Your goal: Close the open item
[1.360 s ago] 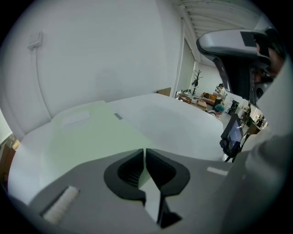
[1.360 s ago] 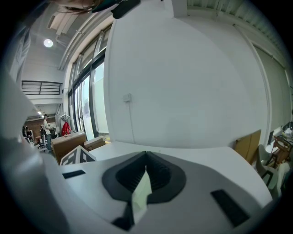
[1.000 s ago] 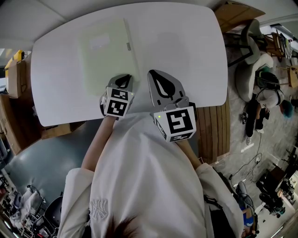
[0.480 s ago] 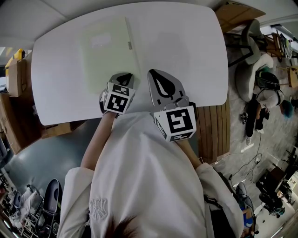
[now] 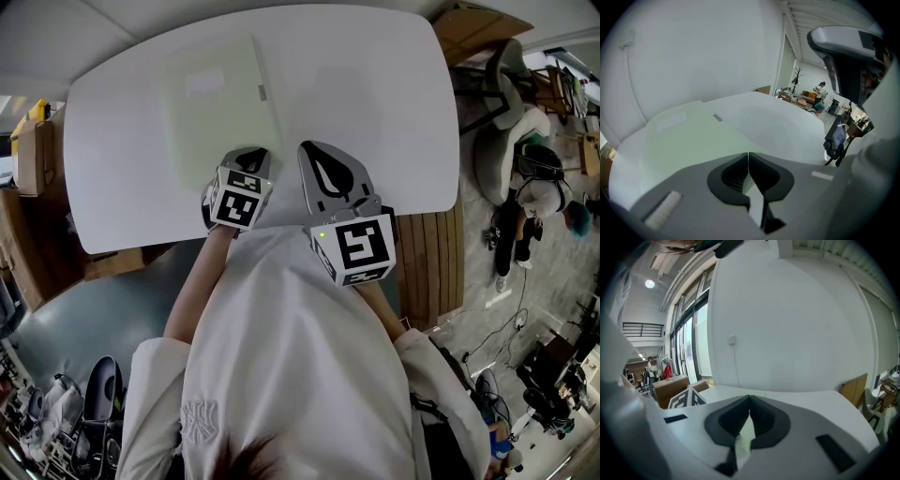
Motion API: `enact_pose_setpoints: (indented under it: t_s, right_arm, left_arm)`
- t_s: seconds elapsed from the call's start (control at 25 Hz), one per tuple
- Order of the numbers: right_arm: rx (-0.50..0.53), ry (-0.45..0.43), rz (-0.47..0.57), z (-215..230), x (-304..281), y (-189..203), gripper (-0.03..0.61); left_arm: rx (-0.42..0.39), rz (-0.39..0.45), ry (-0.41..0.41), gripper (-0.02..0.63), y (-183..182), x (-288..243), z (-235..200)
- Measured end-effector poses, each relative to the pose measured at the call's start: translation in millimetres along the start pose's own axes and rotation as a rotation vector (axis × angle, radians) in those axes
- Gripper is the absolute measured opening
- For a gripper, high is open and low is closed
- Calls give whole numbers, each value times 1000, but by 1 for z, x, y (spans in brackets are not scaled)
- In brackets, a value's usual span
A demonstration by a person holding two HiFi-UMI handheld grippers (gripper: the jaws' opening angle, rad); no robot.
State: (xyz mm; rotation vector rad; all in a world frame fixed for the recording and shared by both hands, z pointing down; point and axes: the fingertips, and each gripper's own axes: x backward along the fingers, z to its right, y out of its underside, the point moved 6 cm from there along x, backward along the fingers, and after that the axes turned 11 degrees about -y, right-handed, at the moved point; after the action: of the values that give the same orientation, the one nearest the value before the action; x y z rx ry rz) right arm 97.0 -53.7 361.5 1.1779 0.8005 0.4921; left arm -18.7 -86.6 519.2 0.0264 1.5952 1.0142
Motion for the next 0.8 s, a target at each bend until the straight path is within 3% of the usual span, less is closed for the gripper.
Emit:
enact_pose_setpoints:
  t_s: [0.44,0.68,0.8]
  right_arm:
    - [-5,1,2,1,2,-1,9]
    - [-7,5,5,4,4,-2,9]
    - [-11,12,6,8,6,-2,9]
  left_arm:
    - [-4,-3,-15,15,-1,2,1]
    - [127,32,4,9,-4,9,-5]
    - [147,48,-9,9,-3,12,-4]
